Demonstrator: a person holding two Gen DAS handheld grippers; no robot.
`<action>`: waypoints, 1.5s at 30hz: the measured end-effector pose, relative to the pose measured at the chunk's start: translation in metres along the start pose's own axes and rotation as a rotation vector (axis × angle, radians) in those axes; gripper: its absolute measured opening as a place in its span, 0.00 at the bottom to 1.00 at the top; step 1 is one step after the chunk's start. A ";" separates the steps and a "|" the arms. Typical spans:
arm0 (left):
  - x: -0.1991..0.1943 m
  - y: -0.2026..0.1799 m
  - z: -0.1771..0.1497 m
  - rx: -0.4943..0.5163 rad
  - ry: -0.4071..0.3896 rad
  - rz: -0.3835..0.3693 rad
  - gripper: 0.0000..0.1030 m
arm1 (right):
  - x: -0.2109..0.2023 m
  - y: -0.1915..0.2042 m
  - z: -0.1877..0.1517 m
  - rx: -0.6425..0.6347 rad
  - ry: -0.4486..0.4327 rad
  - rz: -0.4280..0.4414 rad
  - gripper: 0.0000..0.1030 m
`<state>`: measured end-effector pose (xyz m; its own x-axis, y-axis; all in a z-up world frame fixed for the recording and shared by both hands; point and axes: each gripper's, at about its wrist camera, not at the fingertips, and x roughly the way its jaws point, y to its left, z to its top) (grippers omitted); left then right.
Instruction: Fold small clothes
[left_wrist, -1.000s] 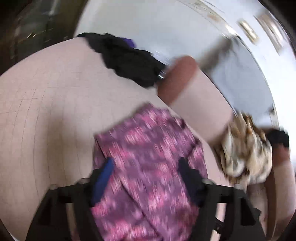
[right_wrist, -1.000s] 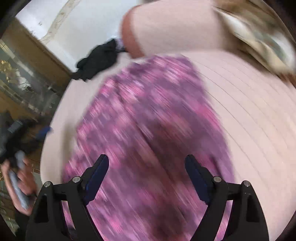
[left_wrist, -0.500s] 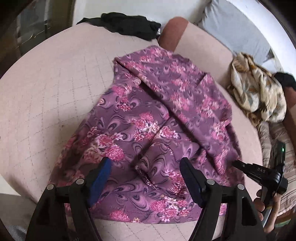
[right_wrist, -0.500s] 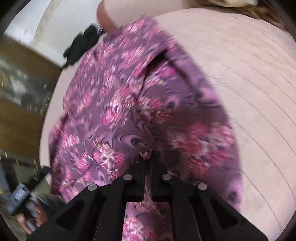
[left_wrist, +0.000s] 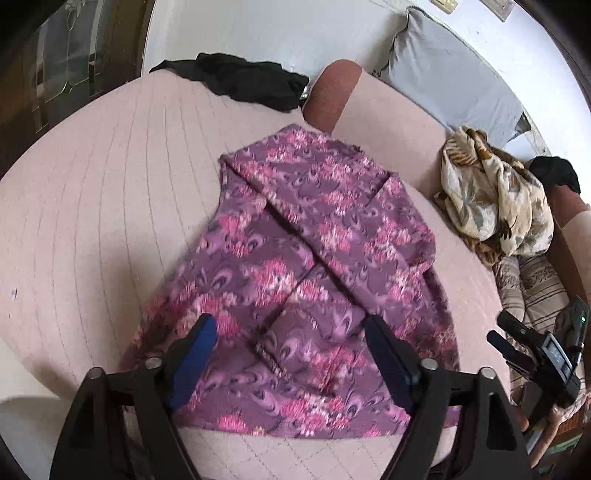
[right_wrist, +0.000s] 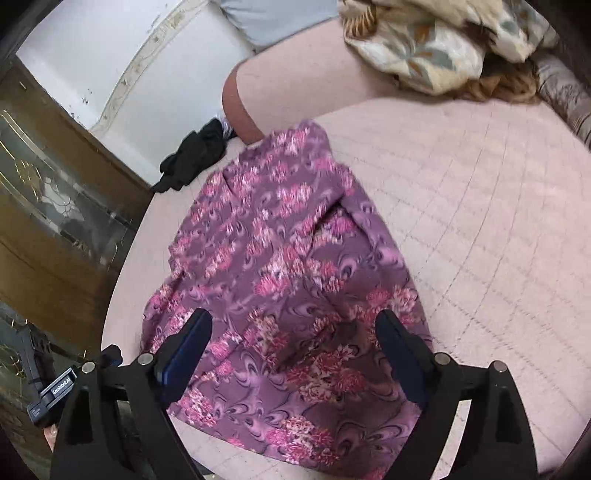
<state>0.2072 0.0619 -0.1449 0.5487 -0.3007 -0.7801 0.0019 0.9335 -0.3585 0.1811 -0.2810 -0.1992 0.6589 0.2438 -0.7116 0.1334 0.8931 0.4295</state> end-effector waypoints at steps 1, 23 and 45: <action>0.000 -0.001 0.005 0.002 -0.002 -0.004 0.84 | -0.006 0.003 0.005 0.005 -0.008 0.025 0.87; 0.182 -0.006 0.218 0.044 0.149 0.007 0.85 | 0.135 -0.009 0.178 -0.108 0.249 0.035 0.61; 0.331 -0.002 0.319 0.112 0.280 -0.018 0.28 | 0.315 -0.035 0.312 -0.126 0.320 -0.042 0.12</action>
<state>0.6558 0.0228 -0.2384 0.2962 -0.3447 -0.8908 0.1102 0.9387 -0.3266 0.6148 -0.3535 -0.2655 0.3867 0.2940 -0.8741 0.0503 0.9397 0.3383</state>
